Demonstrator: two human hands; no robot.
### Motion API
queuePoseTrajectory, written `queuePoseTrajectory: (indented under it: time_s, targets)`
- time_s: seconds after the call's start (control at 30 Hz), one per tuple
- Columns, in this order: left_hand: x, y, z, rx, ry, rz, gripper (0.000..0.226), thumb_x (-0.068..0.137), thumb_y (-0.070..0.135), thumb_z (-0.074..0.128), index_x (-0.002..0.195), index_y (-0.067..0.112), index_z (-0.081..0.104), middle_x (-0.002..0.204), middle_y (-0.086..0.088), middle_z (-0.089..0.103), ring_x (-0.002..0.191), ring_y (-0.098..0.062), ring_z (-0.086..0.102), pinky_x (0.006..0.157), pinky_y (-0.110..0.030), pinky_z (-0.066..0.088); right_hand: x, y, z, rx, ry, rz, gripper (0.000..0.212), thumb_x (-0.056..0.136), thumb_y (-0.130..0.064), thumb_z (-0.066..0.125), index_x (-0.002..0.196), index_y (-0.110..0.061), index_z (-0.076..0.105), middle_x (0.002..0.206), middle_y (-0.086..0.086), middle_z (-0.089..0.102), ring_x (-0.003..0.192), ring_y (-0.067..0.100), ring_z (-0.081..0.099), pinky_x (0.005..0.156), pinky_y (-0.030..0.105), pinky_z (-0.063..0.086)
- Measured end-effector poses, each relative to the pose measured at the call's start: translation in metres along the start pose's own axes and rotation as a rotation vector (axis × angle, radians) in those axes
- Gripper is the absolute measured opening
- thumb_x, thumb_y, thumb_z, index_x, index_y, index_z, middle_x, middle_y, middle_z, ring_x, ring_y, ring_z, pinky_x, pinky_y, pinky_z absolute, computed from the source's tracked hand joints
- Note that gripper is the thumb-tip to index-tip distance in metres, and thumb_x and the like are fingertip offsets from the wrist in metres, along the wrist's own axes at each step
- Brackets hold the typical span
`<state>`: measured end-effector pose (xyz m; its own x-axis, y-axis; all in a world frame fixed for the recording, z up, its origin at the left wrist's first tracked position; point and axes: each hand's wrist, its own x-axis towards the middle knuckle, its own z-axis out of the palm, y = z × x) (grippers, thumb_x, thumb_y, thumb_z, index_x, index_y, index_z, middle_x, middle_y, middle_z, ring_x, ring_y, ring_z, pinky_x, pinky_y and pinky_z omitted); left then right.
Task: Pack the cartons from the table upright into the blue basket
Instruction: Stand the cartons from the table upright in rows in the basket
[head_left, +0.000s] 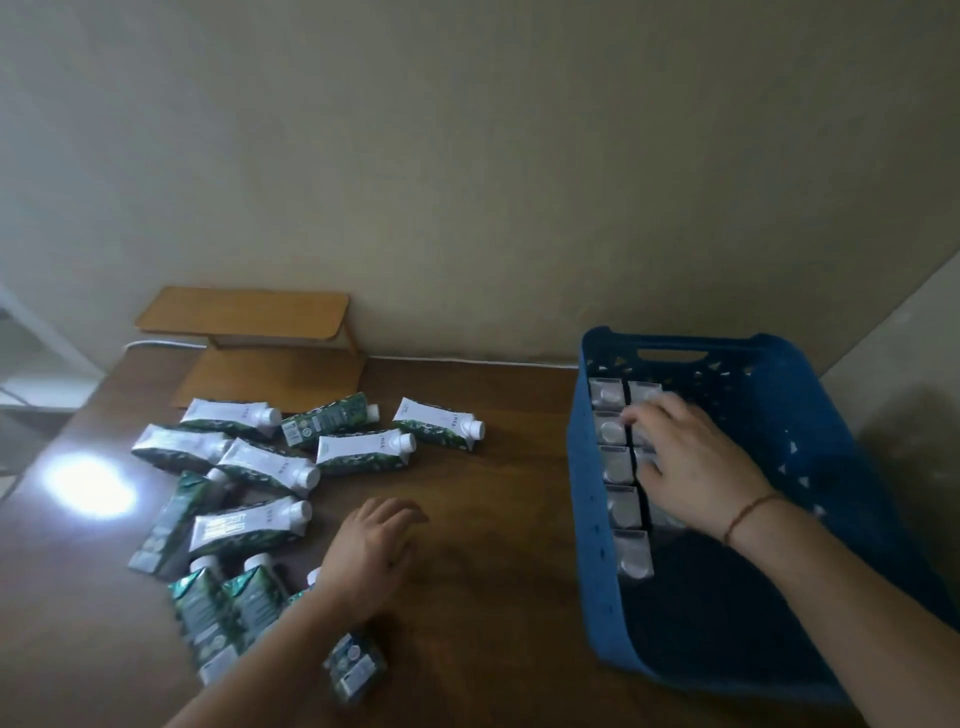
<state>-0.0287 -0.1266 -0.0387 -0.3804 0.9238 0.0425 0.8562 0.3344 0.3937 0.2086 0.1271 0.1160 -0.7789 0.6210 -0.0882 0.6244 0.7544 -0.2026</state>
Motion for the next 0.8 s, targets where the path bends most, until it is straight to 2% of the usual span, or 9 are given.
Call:
queuePoseTrajectory:
  time_s: [0.07, 0.13, 0.27, 0.33, 0.4, 0.5, 0.6, 0.67, 0.8]
  targets:
    - [-0.025, -0.023, -0.008, -0.005, 0.129, -0.042, 0.031, 0.086, 0.025, 0.051, 0.109, 0.022, 0.071, 0.116, 0.004, 0.068, 0.105, -0.022, 0.061, 0.087, -0.038, 0.052, 0.005, -0.047, -0.005, 0.047, 0.160, -0.143, 0.036, 0.088, -0.018, 0.056, 0.123, -0.025, 0.050, 0.125, -0.005, 0.045, 0.120, 0.017, 0.042, 0.095, 0.034, 0.045]
    - [-0.049, -0.042, -0.014, -0.039, 0.238, -0.095, 0.030, 0.086, 0.023, 0.049, 0.105, 0.017, 0.072, 0.113, 0.002, 0.068, 0.103, -0.026, 0.061, 0.087, -0.038, 0.051, 0.009, -0.096, 0.002, 0.091, 0.110, -0.276, 0.035, 0.091, -0.027, 0.054, 0.126, -0.028, 0.048, 0.125, -0.008, 0.046, 0.118, 0.013, 0.043, 0.096, 0.031, 0.044]
    - [-0.081, -0.069, -0.021, -0.052, 0.344, -0.229, 0.035, 0.083, 0.021, 0.047, 0.106, 0.013, 0.071, 0.116, -0.002, 0.067, 0.107, -0.026, 0.056, 0.090, -0.039, 0.048, 0.020, -0.184, 0.063, -0.001, -0.377, -0.356, 0.049, 0.091, -0.040, 0.053, 0.137, -0.031, 0.037, 0.132, -0.002, 0.050, 0.113, 0.021, 0.053, 0.088, 0.040, 0.051]
    - [-0.088, -0.074, -0.023, -0.106, 0.353, -0.307, 0.037, 0.084, 0.021, 0.045, 0.110, 0.012, 0.070, 0.117, -0.003, 0.065, 0.110, -0.024, 0.054, 0.091, -0.041, 0.049, 0.024, -0.216, 0.108, 0.022, -0.598, -0.308, 0.066, 0.088, -0.047, 0.058, 0.144, -0.027, 0.028, 0.140, 0.005, 0.046, 0.119, 0.028, 0.052, 0.093, 0.044, 0.049]
    - [-0.091, -0.076, -0.022, -0.146, 0.349, -0.325, 0.038, 0.085, 0.021, 0.043, 0.111, 0.012, 0.069, 0.117, -0.001, 0.064, 0.111, -0.022, 0.053, 0.093, -0.039, 0.048, 0.024, -0.238, 0.149, 0.122, -0.718, -0.243, 0.083, 0.083, -0.053, 0.062, 0.148, -0.026, 0.018, 0.146, 0.010, 0.037, 0.128, 0.032, 0.045, 0.102, 0.045, 0.043]
    - [-0.088, -0.076, -0.022, -0.205, 0.367, -0.305, 0.037, 0.086, 0.019, 0.043, 0.111, 0.012, 0.069, 0.117, 0.001, 0.063, 0.111, -0.019, 0.052, 0.095, -0.034, 0.046, 0.015, -0.258, 0.188, 0.250, -0.756, -0.165, 0.100, 0.075, -0.052, 0.072, 0.149, -0.025, 0.011, 0.147, 0.012, 0.034, 0.133, 0.031, 0.038, 0.106, 0.043, 0.038]
    - [-0.080, -0.074, -0.022, -0.280, 0.418, -0.309, 0.032, 0.086, 0.008, 0.050, 0.111, 0.012, 0.069, 0.117, 0.003, 0.062, 0.111, -0.017, 0.052, 0.097, -0.027, 0.041, 0.011, -0.262, 0.201, 0.275, -0.717, -0.140, 0.104, 0.073, -0.041, 0.078, 0.150, -0.028, 0.009, 0.146, 0.013, 0.036, 0.133, 0.033, 0.039, 0.106, 0.044, 0.038]
    - [-0.073, -0.071, -0.021, -0.316, 0.445, -0.311, 0.031, 0.086, 0.007, 0.052, 0.111, 0.012, 0.069, 0.116, 0.007, 0.060, 0.113, -0.015, 0.051, 0.097, -0.031, 0.045, 0.016, -0.255, 0.201, 0.299, -0.755, -0.119, 0.106, 0.072, -0.037, 0.079, 0.150, -0.034, 0.007, 0.150, 0.010, 0.033, 0.134, 0.032, 0.038, 0.107, 0.045, 0.038]
    - [-0.057, -0.063, -0.021, -0.393, 0.484, -0.302, 0.029, 0.087, 0.007, 0.051, 0.110, 0.012, 0.069, 0.116, 0.011, 0.057, 0.115, -0.011, 0.049, 0.095, -0.038, 0.048, 0.033, -0.228, 0.182, 0.347, -0.784, -0.053, 0.091, 0.067, -0.035, 0.078, 0.144, -0.039, 0.029, 0.144, 0.002, 0.043, 0.126, 0.024, 0.048, 0.100, 0.041, 0.047]
